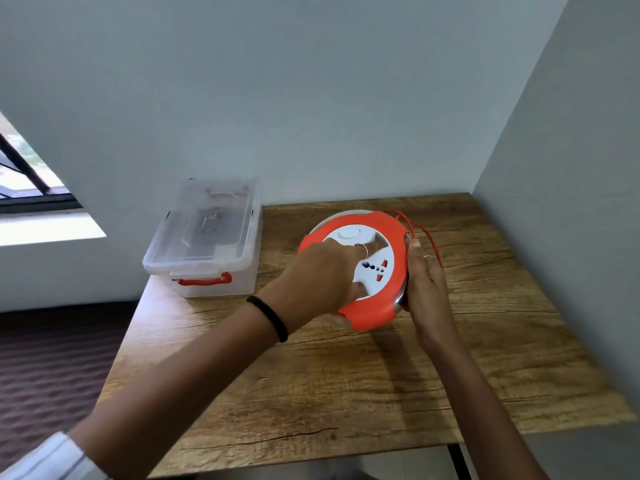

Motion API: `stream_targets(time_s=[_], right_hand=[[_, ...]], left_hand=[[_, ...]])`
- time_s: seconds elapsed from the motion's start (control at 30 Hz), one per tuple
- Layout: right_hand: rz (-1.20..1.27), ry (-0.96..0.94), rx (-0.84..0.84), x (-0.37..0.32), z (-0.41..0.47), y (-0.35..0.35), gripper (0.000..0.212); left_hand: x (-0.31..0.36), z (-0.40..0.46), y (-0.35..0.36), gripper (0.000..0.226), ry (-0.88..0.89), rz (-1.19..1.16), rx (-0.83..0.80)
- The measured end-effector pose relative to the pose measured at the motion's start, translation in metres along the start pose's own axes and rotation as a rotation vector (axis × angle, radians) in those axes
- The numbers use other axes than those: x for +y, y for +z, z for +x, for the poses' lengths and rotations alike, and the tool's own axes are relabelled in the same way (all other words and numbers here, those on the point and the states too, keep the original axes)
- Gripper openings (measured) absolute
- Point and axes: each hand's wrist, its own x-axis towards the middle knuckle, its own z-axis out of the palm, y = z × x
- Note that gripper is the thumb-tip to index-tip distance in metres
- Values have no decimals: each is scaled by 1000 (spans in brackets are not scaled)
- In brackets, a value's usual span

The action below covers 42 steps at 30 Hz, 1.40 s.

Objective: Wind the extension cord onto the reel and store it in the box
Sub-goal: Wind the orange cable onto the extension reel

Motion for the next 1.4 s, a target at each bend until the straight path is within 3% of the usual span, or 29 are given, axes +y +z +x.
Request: stream_targets(time_s=[0.27, 0.43, 0.63, 0.7, 0.8, 0.87, 1.13, 1.4], right_hand=[[65, 93, -126, 1, 5, -1, 42], [104, 161, -62, 3, 5, 11, 45], [66, 126, -18, 1, 23, 7, 51], [43, 95, 0, 2, 27, 6, 58], [69, 94, 46, 3, 34, 6, 51], [63, 95, 68, 3, 38, 8, 50], [117, 72, 111, 4, 37, 19, 48], [68, 22, 97, 7, 37, 28, 52]], left_hand=[[-17, 1, -23, 64, 333, 365, -189], [-20, 5, -40, 62, 543, 614, -124], [-37, 25, -32, 55, 295, 334, -127], [-37, 25, -33, 50, 157, 192, -38], [-38, 21, -22, 49, -4, 128, 152], [-38, 20, -12, 52, -74, 81, 180], [-15, 16, 3, 57, -211, -49, 109], [-21, 37, 0, 60, -321, -537, -42]])
